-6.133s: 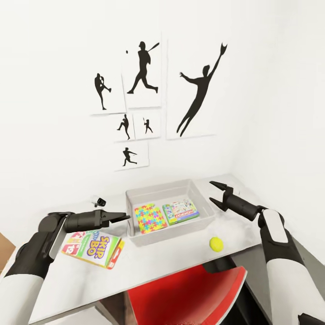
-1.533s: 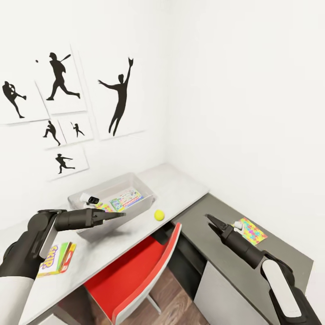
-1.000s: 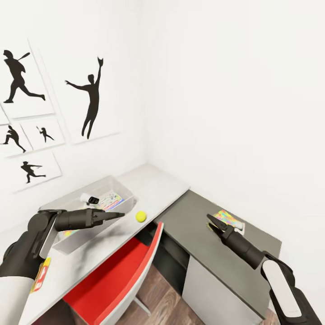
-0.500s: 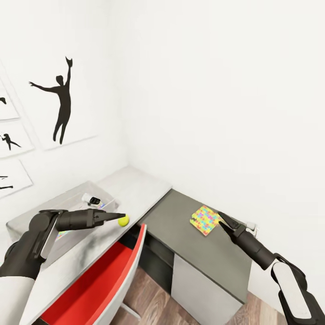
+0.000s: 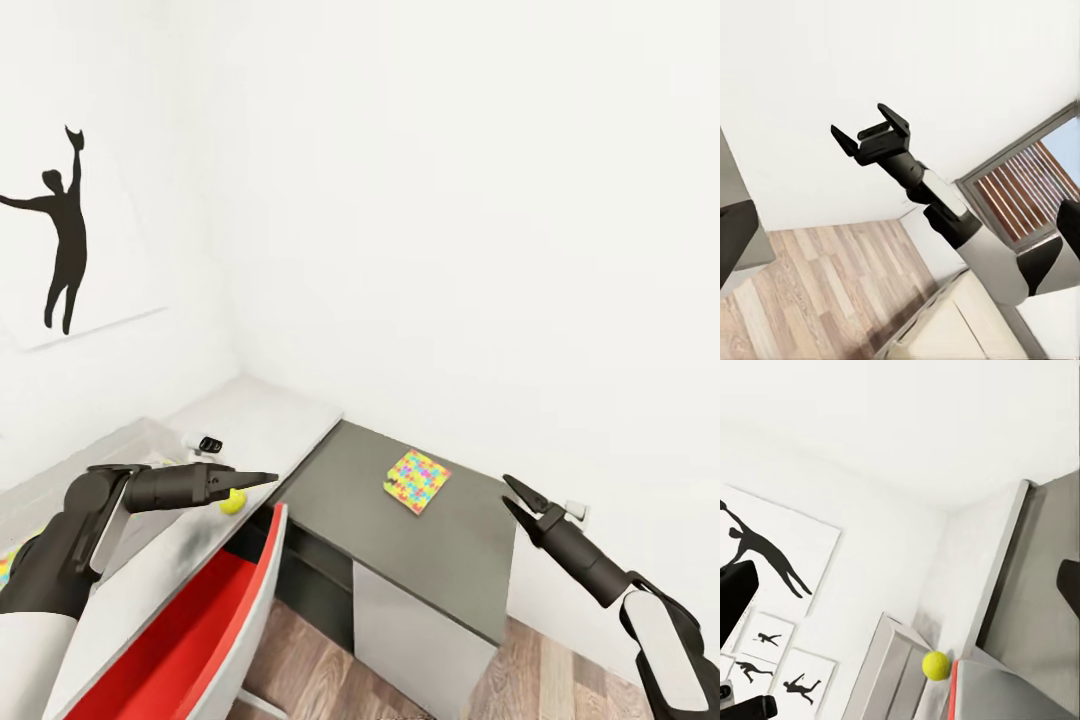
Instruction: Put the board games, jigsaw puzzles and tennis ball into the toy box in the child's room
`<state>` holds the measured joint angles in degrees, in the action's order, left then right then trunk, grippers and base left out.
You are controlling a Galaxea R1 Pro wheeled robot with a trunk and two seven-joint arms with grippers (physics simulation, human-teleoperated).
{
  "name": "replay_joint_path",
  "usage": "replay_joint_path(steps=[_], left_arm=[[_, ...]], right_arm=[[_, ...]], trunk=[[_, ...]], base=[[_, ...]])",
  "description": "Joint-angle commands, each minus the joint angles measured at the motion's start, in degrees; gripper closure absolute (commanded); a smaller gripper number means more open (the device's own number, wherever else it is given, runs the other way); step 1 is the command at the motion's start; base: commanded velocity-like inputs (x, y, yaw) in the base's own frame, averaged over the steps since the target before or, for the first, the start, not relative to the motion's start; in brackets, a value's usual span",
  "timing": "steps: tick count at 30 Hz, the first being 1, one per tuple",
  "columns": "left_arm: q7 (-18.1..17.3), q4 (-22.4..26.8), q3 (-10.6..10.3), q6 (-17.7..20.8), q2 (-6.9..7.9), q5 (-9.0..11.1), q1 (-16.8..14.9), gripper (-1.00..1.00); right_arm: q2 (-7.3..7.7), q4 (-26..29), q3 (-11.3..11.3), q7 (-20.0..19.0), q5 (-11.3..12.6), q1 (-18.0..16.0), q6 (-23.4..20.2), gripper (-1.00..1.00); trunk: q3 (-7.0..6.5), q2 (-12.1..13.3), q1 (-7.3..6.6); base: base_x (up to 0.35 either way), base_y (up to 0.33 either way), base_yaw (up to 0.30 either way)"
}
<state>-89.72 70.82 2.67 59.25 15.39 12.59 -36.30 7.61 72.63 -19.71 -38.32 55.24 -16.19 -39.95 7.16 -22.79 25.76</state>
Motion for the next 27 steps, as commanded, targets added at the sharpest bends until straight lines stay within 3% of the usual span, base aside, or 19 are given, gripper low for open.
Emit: replay_joint_path(steps=[1,8,27], left_arm=[[-0.2,0.0,0.0,0.6,0.05,0.0,0.0,-1.0],[-0.2,0.3,-0.1,0.6,0.02,0.1,-0.1,-1.0],[-0.2,0.5,-0.2,0.6,-0.11,0.1,-0.1,-1.0]], right_arm=[[0.05,-0.3,-0.5,-0.7,0.2,-0.1,-0.4,-1.0],[0.12,-1.0,-2.7,-2.4,0.1,0.0,-0.4,-1.0],[0.15,-1.8,-3.5,-2.6,0.1,0.0,-0.4,-1.0]], trunk=[[0.09,-0.1,0.03],[-0.14,-0.1,0.03],[-0.79,-0.1,0.03]], base=[[-0.159,0.0,-0.278],[-0.191,0.0,-0.278],[-0.013,0.0,-0.278]])
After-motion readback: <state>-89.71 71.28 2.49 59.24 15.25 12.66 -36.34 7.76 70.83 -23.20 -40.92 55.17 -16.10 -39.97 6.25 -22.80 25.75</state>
